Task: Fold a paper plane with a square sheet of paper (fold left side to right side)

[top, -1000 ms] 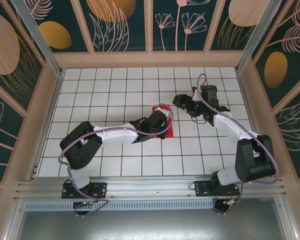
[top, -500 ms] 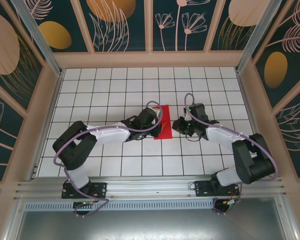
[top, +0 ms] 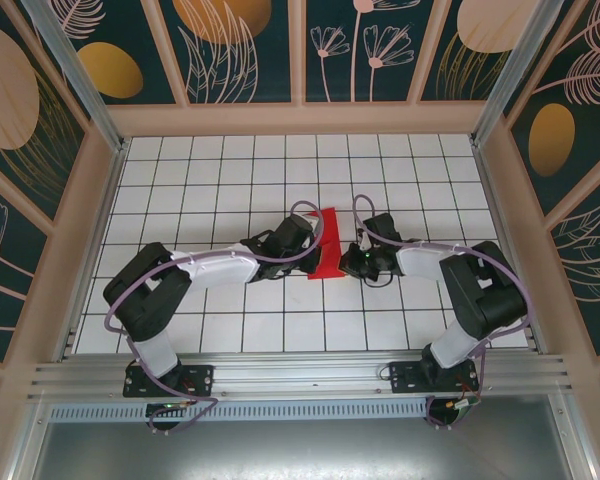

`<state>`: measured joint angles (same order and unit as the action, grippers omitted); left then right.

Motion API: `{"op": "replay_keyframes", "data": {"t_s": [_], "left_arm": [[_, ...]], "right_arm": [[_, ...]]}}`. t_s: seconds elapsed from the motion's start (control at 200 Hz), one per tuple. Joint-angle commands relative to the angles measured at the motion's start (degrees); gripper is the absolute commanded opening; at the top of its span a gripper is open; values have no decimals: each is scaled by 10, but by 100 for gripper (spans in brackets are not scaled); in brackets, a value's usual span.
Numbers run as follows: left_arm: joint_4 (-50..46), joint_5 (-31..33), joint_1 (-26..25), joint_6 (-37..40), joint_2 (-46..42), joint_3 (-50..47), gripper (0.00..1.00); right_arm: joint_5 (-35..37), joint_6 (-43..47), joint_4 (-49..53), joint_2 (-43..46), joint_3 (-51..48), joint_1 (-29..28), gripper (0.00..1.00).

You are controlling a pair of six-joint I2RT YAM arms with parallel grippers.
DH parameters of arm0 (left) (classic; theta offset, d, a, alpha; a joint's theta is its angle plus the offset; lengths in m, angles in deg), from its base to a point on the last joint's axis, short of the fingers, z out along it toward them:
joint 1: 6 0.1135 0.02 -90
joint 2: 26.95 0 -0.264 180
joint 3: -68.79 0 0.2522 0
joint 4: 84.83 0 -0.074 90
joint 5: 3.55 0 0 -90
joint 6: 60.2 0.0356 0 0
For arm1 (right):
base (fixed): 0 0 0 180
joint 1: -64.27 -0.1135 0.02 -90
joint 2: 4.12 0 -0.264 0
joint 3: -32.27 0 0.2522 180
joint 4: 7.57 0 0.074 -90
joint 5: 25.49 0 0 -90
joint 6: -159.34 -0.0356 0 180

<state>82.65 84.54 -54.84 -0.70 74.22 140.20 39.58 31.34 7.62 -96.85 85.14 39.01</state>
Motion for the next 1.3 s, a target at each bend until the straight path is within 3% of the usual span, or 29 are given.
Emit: {"op": "replay_keyframes", "data": {"t_s": [0.0, 1.296], "left_arm": [[-37, 24, 6, 10, 16, 22, 0], [-28, 51, 31, 58, 96, 59, 0]], "right_arm": [[14, 8, 39, -19, 11, -3, 0], [18, 26, 61, -29, 14, -7, 0]]}}
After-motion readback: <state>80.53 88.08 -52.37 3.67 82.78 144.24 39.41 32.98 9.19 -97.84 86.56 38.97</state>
